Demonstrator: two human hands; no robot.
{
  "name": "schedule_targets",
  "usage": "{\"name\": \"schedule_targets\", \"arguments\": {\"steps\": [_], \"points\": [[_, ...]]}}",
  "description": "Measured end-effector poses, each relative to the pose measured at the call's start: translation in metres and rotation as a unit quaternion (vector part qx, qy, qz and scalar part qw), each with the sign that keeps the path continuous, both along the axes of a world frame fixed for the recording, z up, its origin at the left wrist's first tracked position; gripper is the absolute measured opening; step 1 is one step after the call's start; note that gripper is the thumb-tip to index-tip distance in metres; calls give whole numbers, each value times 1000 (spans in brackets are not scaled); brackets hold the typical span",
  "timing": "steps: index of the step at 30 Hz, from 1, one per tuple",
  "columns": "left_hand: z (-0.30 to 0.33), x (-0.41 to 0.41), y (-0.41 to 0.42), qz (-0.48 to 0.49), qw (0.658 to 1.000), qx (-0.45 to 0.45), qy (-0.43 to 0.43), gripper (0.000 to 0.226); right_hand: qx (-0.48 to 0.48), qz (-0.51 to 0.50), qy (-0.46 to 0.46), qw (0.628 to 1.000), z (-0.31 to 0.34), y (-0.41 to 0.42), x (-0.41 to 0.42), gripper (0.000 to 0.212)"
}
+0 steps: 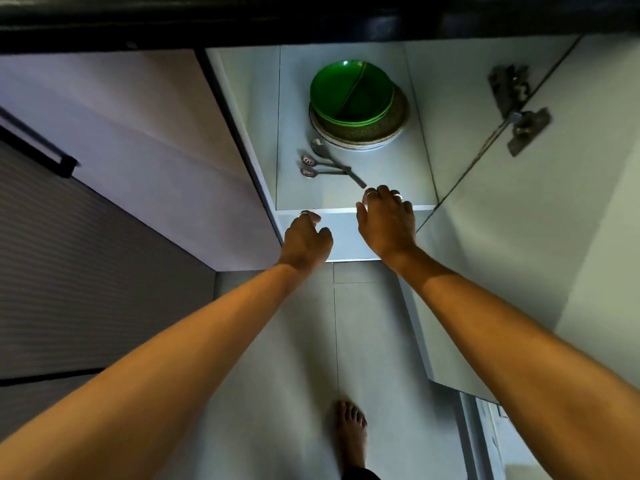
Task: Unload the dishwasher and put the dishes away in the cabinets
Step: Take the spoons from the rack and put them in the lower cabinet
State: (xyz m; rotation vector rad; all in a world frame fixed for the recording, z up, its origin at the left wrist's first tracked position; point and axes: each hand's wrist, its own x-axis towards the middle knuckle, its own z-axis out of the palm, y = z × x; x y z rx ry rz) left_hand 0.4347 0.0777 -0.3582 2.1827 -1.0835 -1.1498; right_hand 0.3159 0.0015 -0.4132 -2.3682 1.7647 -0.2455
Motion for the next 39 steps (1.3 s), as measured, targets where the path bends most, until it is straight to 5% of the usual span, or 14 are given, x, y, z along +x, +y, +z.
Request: {"name": "schedule_targets", "arguments": {"steps": [5,9,20,23,30,35,39], "points": [[35,-14,36,-39,998,-21,-48,37,-31,-38,-76,996,50,52,-15,31],[66,-38,63,-75,985,-121,-99,47,-68,-61,-128,988,85,103,-28,26],[137,-154,137,-254,881,-397,-42,72,-108,-113,-83,984,122,241,-118,30],[137,-178,146,-301,852,-423,-62,67,-59,-146,-82,984,111,271,-149,12],[148,-226,158,-360,816,-443,-95,59,66,-212,-50,974,85,312,-240,37],[149,-240,163,-395,806,-417,-145,56,112,-311,-224,917,114,287,-267,43],[151,-247,153,-420,807,-382,-166,54,200,-348,-533,745,147,267,-266,62]]}}
